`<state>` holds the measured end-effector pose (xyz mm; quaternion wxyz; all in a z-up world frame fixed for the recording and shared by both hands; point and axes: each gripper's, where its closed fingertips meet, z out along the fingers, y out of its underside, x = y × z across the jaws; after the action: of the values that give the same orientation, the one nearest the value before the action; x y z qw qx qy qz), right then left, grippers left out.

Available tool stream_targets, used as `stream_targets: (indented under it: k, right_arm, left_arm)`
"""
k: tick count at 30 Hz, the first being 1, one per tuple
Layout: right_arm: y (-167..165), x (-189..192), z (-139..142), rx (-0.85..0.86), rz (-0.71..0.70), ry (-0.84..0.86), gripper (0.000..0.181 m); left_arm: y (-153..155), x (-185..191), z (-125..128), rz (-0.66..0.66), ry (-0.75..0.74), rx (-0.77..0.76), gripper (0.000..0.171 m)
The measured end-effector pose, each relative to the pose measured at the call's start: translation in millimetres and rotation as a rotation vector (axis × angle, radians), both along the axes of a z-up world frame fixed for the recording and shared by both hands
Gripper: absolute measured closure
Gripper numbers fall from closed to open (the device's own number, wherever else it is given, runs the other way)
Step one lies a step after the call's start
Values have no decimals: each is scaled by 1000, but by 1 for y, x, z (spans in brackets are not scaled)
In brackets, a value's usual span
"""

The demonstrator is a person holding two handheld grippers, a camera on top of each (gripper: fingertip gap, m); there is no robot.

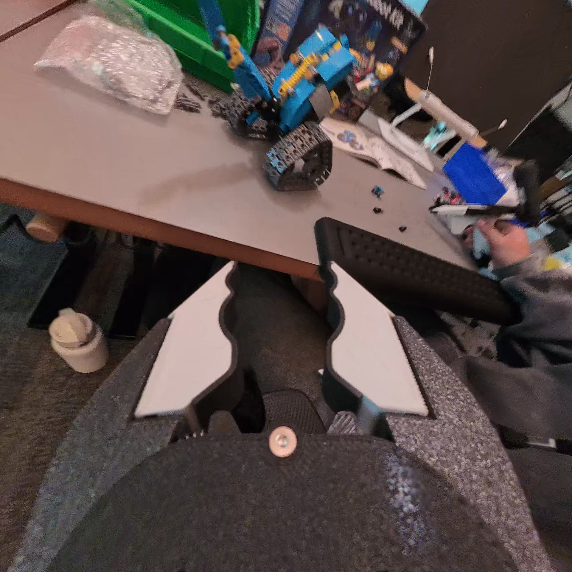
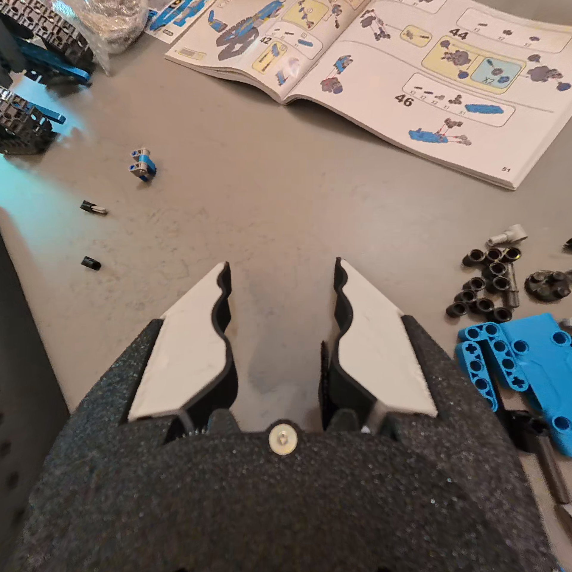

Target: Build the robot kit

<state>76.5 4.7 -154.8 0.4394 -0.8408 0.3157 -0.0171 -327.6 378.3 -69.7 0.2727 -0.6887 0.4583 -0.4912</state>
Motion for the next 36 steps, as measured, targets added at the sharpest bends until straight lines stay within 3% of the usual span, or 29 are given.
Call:
stream_targets:
  k: [4, 6, 9, 11, 13, 20, 26, 29, 33, 36]
  right_arm:
    - [-4, 1, -3, -81, 12, -46, 123]
    - [-5, 2, -5, -137, 18, -89, 126]
    - [-7, 5, -8, -213, -3, -142, 132]
    - [-6, 4, -7, -223, 4, -152, 135]
    - [-5, 2, -7, -209, 12, -133, 139]
    - [-17, -1, 12, -150, -29, -125, 149]
    - [-83, 9, 33, -196, -180, -293, 150]
    - [-108, 16, 42, -202, -246, -363, 162]
    - [-101, 13, 40, -122, -209, -300, 178]
    - [-104, 17, 28, -182, -201, -283, 181]
  left_arm:
    - [-27, 29, -5, -62, 66, 228, 122]
    - [-47, 43, -12, -116, 85, 272, 122]
    - [-98, 59, -39, -249, 177, 122, 122]
    - [-137, 67, -47, -372, 189, 6, 122]
    - [-156, 77, -50, -423, 176, -26, 121]
    - [-187, 143, -23, -505, 81, -8, 122]
    - [-197, 224, -11, -499, -41, 278, 122]
    - [-206, 257, -25, -539, 25, 404, 138]
    - [-226, 291, -36, -598, 45, 455, 138]
    - [-231, 302, -39, -633, 46, 458, 136]
